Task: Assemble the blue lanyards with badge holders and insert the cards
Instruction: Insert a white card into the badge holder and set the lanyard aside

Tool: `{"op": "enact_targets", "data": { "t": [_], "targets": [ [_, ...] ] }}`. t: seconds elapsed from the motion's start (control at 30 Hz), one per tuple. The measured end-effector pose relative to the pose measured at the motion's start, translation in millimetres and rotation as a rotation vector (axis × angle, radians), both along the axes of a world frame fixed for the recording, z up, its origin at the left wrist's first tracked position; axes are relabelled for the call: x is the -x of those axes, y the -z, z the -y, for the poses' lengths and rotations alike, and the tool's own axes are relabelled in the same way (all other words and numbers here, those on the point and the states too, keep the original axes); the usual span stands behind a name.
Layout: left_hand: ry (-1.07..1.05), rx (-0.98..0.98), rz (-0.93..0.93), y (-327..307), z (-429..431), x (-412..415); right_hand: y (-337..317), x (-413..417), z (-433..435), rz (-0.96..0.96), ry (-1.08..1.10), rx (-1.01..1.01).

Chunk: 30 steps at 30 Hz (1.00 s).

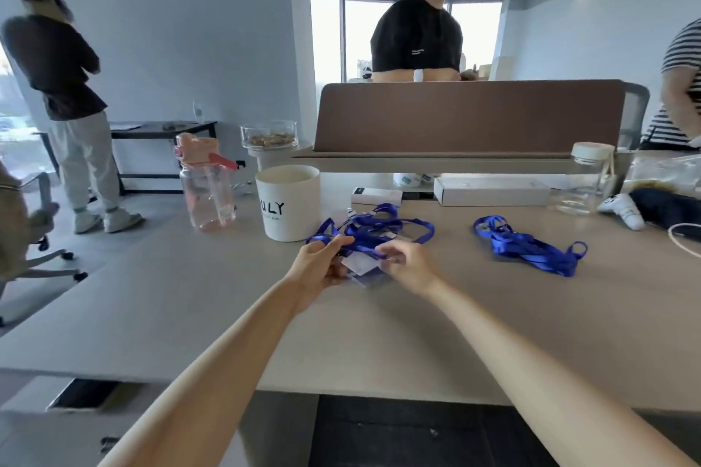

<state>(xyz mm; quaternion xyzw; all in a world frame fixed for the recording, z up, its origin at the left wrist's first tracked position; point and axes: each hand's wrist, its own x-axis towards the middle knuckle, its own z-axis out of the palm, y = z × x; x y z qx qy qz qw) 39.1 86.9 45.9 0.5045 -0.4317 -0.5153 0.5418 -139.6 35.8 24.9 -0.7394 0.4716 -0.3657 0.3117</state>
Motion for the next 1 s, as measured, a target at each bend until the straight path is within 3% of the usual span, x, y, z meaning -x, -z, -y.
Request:
{"op": "enact_targets", "data": {
  "t": [0.2, 0.33, 0.53, 0.67, 0.73, 0.83, 1.0],
  "targets": [
    [-0.104, 0.115, 0.202, 7.5, 21.2, 24.5, -14.5, 5.5, -4.2, 0.061, -0.098, -0.122],
    [-0.206, 0.181, 0.266, 11.2, 37.1, 35.5, -4.8, 10.9, 8.9, 0.025, -0.171, -0.080],
    [-0.199, 0.170, 0.502, 25.7, 60.4, 26.0, 23.7, 16.5, 30.8, -0.090, 0.010, 0.215],
    [-0.245, 0.144, 0.297, 25.0, 62.0, 12.2, 32.0, 14.1, 41.9, -0.249, 0.005, 0.465],
    [-0.256, 0.149, 0.300, 22.5, 60.8, 9.9, 34.2, 12.9, 45.4, -0.269, 0.021, 0.536],
    [-0.280, 0.176, 0.458, 27.1, 57.2, 9.0, 30.7, 13.1, 43.9, -0.131, 0.117, 0.524],
    [-0.404, 0.234, 0.620, 29.6, 56.8, 5.5, 21.9, 22.7, 44.1, 0.180, 0.277, 0.262]
  ]
}}
